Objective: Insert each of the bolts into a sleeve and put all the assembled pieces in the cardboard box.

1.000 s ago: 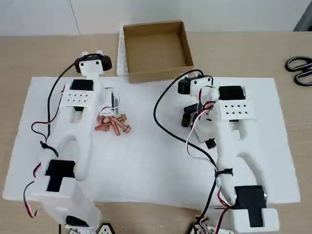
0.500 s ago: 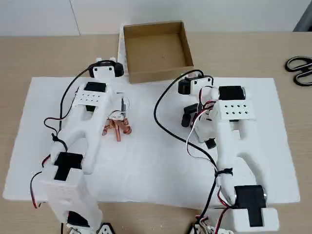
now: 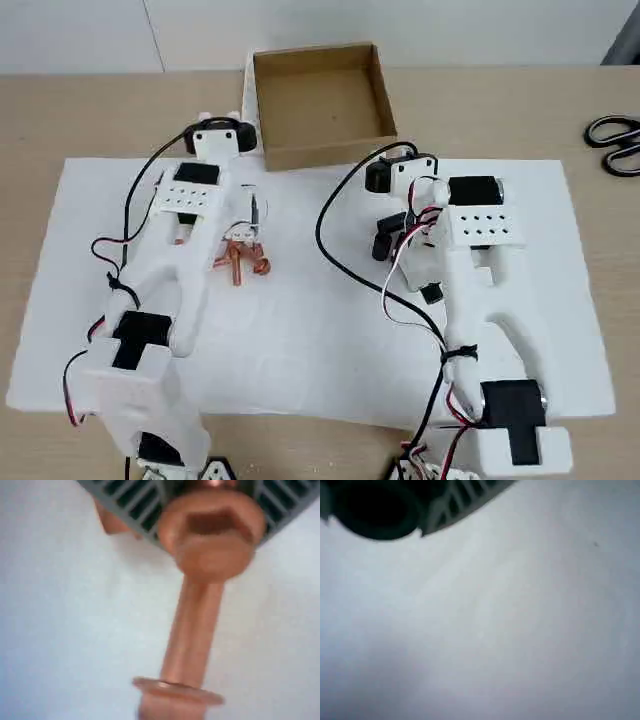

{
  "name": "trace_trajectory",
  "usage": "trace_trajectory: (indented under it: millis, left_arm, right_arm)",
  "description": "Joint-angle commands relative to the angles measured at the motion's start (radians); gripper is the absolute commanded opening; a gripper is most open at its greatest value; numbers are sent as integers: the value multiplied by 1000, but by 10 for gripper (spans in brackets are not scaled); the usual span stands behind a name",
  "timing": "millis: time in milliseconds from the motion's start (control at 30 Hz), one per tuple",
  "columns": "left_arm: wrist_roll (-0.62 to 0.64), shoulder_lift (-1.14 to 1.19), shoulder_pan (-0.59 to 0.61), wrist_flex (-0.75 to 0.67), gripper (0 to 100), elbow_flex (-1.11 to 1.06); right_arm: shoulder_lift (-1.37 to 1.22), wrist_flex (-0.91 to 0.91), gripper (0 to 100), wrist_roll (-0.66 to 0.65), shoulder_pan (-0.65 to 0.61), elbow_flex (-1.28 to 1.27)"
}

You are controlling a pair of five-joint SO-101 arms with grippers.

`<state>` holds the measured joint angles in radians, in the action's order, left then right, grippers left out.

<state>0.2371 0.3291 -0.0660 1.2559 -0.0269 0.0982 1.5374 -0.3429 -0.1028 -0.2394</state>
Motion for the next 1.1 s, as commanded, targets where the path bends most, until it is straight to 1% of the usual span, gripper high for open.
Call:
trace_trajectory:
  millis: [0,100,200,733,1067]
  left_arm:
    - [0,-12,-12,25,57,67]
    - [-3,-12,-12,28,39,71]
    - [-35,-12,-12,26,21,71]
    - [-43,-12,-12,28,18,77]
    - [-49,-12,-5,147,18,228]
  right_arm:
    - [51,-8,6,-2,5,3]
    - [51,-8,6,-2,4,3]
    - [50,-8,6,-2,4,3]
    - [50,-7,6,-2,2,2]
    - [50,-7,6,-2,2,2]
